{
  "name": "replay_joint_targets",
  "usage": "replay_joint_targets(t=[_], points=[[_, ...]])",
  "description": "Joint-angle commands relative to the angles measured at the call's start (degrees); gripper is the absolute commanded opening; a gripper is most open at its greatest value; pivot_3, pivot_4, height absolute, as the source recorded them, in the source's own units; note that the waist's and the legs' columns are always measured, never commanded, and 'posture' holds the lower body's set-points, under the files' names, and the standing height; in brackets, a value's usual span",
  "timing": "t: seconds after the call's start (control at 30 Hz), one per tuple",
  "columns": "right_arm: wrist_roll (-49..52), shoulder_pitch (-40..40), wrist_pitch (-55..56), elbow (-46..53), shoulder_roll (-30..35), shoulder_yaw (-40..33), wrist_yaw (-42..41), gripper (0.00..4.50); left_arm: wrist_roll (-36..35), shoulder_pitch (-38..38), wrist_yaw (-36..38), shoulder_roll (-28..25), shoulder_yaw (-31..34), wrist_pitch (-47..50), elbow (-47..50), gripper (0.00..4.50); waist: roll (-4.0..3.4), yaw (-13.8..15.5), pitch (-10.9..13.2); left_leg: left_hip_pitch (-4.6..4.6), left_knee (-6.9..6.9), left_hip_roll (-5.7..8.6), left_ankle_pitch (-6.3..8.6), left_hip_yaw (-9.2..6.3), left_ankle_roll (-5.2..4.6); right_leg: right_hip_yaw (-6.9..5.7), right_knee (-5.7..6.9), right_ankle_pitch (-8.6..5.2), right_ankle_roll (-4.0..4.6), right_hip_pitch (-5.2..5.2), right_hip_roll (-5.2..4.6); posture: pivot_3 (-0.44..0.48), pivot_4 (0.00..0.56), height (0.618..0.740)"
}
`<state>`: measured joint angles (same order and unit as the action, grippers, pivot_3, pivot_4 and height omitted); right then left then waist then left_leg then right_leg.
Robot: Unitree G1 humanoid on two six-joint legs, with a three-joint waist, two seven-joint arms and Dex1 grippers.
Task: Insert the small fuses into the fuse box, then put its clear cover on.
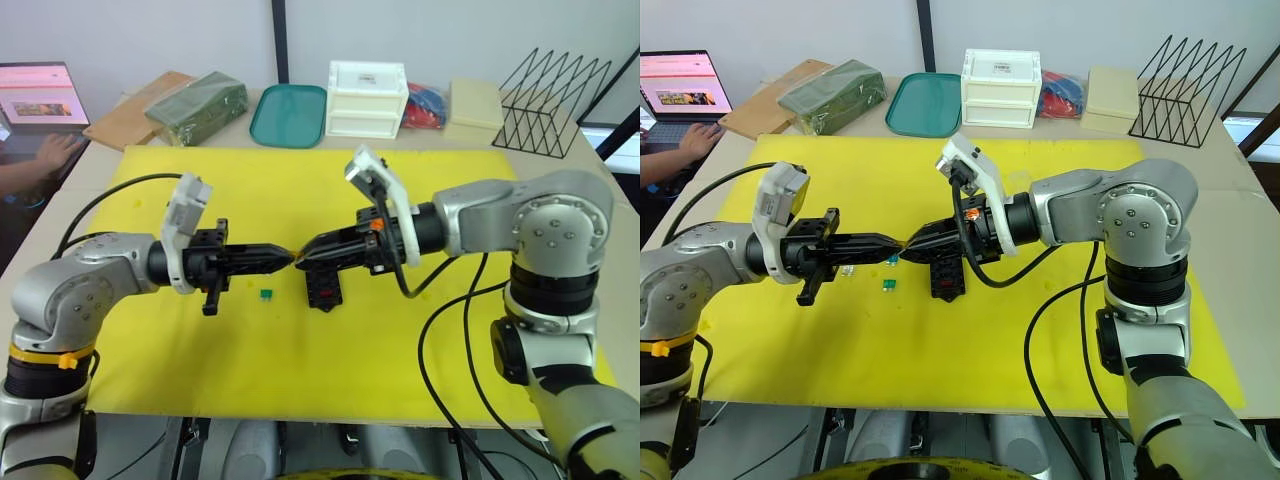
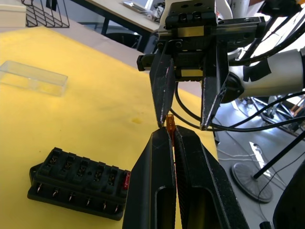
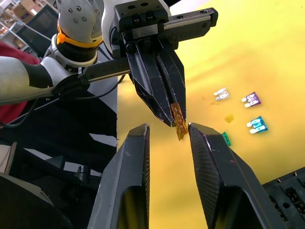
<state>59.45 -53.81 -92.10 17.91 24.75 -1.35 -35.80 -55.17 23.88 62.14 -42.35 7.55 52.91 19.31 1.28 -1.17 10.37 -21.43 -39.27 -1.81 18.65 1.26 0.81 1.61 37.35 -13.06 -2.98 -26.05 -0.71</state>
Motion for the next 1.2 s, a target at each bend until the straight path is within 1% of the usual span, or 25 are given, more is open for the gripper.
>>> replay_joint_targets(t=[0.03, 0.57, 0.67, 0.7, 0.73, 0.77, 0.8, 0.83, 0.87, 0.93, 0.97, 1.03, 1.1, 1.13, 1.2], points=[[1.82, -2.04, -0.4, 0.47, 0.36, -1.39, 0.12, 0.12, 0.26, -0.41, 0.27, -0.8, 0.08, -1.07, 0.97, 0.0, 0.0, 0.01, 0.0, 0.0, 0.0, 0.0, 0.0, 0.0, 0.0, 0.0, 0.0, 0.0, 0.0, 0.0, 0.0, 0.0, 0.15, 0.74], [2.27, -2.42, -0.34, 0.77, 0.36, -0.91, 0.28, 0.05, 1.47, -0.47, -0.68, -0.69, -0.67, -1.99, 0.43, 0.0, 0.0, 0.01, 0.0, -0.01, 0.0, 0.0, 0.0, 0.0, 0.0, 0.0, -0.02, 0.0, 0.0, 0.0, 0.01, 0.0, 0.15, 0.74], [1.81, -2.46, 0.17, 1.13, 0.8, -0.41, 0.14, 0.05, 2.05, 0.13, -1.78, -1.31, -1.69, -0.26, 0.03, 0.0, 0.0, 0.02, 0.0, -0.01, 0.01, 0.0, 0.0, 0.0, 0.0, 0.0, -0.03, 0.0, 0.0, 0.0, 0.01, 0.0, 0.15, 0.74], [1.08, -2.42, 1.23, 1.9, 1.89, 0.76, -0.38, 0.05, 2.42, 0.84, -2.56, -1.65, -2.31, 0.77, -0.29, 0.0, 0.0, 0.02, 0.0, -0.01, 0.01, 0.0, 0.0, 0.0, 0.0, 0.0, -0.03, 0.0, 0.0, 0.0, 0.01, 0.0, 0.15, 0.74], [0.56, -2.39, 2.04, 2.45, 2.73, 1.67, -0.79, 0.0, 2.64, 1.36, -3.12, -1.9, -2.74, 1.41, -0.51, 0.49, 0.0, 0.02, 0.0, -0.01, 0.01, 0.0, 0.0, 0.0, 0.0, 0.0, -0.03, 0.0, 0.0, 0.0, 0.01, 0.0, 0.15, 0.74], [-2.54, -2.03, 5.97, 4.05, 6.09, 5.47, -3.14, 0.0, 3.97, 1.73, -2.07, -3.08, -3.92, 0.85, -0.52, 0.69, -0.02, 0.03, 0.01, -0.02, 0.01, 0.0, 0.0, -0.01, 0.0, 0.0, -0.04, 0.0, 0.0, 0.0, 0.01, 0.0, 0.15, 0.74], [-4.93, -1.8, 9.12, 4.98, 8.62, 8.37, -5.09, 0.0, 5.0, 2.06, -1.15, -3.91, -4.81, 0.27, -0.6, 0.99, -0.02, 0.02, 0.02, -0.03, 0.01, 0.01, 0.0, 0.0, 0.0, 0.0, -0.05, 0.0, 0.0, 0.0, 0.02, 0.0, 0.15, 0.74], [-8.79, -1.09, 14.4, 6.06, 11.71, 12.08, -7.86, 0.0, 7.36, 1.73, 0.36, -5.17, -6.3, -1.91, -0.49, 1.41, -0.02, 0.02, 0.02, -0.04, 0.03, 0.01, 0.0, 0.01, -0.01, 0.0, -0.09, -0.01, -0.01, -0.02, 0.03, 0.0, 0.15, 0.74], [-13.15, -0.26, 20.42, 6.81, 14.86, 16.07, -11.29, 0.0, 10.84, 1.1, 2.27, -6.55, -8.37, -5.32, -0.56, 1.73, -0.02, 0.03, 0.02, -0.04, 0.05, 0.01, 0.0, 0.01, -0.01, -0.02, -0.13, -0.01, -0.01, 0.0, 0.03, 0.0, 0.15, 0.74], [-20.18, 0.69, 29.79, 5.59, 18.85, 22.29, -16.69, 0.0, 17.77, 0.22, 5.18, -8.08, -12.64, -12.44, -1.92, 2.42, -0.02, 0.03, 0.02, -0.03, 0.1, 0.03, 0.0, 0.07, -0.01, -0.02, -0.2, -0.02, -0.02, 0.01, 0.04, 0.0, 0.15, 0.74], [-22.59, 0.89, 33.0, 4.57, 19.76, 24.11, -18.5, 0.0, 19.95, 0.18, 6.0, -8.24, -14.0, -14.71, -2.76, 2.77, -0.02, 0.01, 0.02, -0.03, 0.11, 0.04, 0.0, 0.08, 0.0, -0.02, -0.24, -0.02, -0.02, 0.02, 0.05, 0.0, 0.15, 0.74], [-27.36, 0.91, 38.21, 1.17, 20.55, 27.6, -21.73, 0.0, 24.5, 0.51, 6.55, -6.12, -16.95, -20.45, -5.53, 3.49, -0.01, -0.04, 0.03, -0.03, 0.09, 0.03, 0.0, 0.13, 0.0, 0.0, -0.23, -0.02, -0.02, 0.01, 0.07, 0.0, 0.15, 0.74], [-30.74, 0.73, 41.66, -1.02, 20.86, 29.72, -24.57, 0.0, 27.07, 1.29, 6.78, -3.76, -18.64, -23.96, -7.48, 4.2, 0.0, 0.08, 0.04, -0.01, 0.07, 0.03, 0.0, 0.14, 0.0, 0.02, -0.2, -0.02, -0.01, 0.01, 0.08, 0.0, 0.15, 0.74], [-31.84, 0.69, 42.85, -1.66, 20.87, 30.33, -25.85, 0.0, 28.41, 1.78, 6.87, -2.8, -19.38, -25.65, -8.28, 4.48, 0.01, 0.18, 0.04, -0.04, 0.06, 0.02, 0.0, 0.13, 0.0, 0.01, -0.19, -0.01, -0.01, 0.0, 0.09, 0.0, 0.15, 0.74], [-33.77, 0.88, 44.77, -2.57, 20.56, 31.06, -27.8, 0.0, 31.27, 2.77, 6.53, -0.95, -20.7, -28.63, -9.94, 4.48, 0.01, 0.32, 0.04, -0.06, 0.05, 0.02, 0.0, 0.13, 0.0, 0.02, -0.21, -0.01, -0.01, 0.0, 0.08, 0.0, 0.15, 0.74]])
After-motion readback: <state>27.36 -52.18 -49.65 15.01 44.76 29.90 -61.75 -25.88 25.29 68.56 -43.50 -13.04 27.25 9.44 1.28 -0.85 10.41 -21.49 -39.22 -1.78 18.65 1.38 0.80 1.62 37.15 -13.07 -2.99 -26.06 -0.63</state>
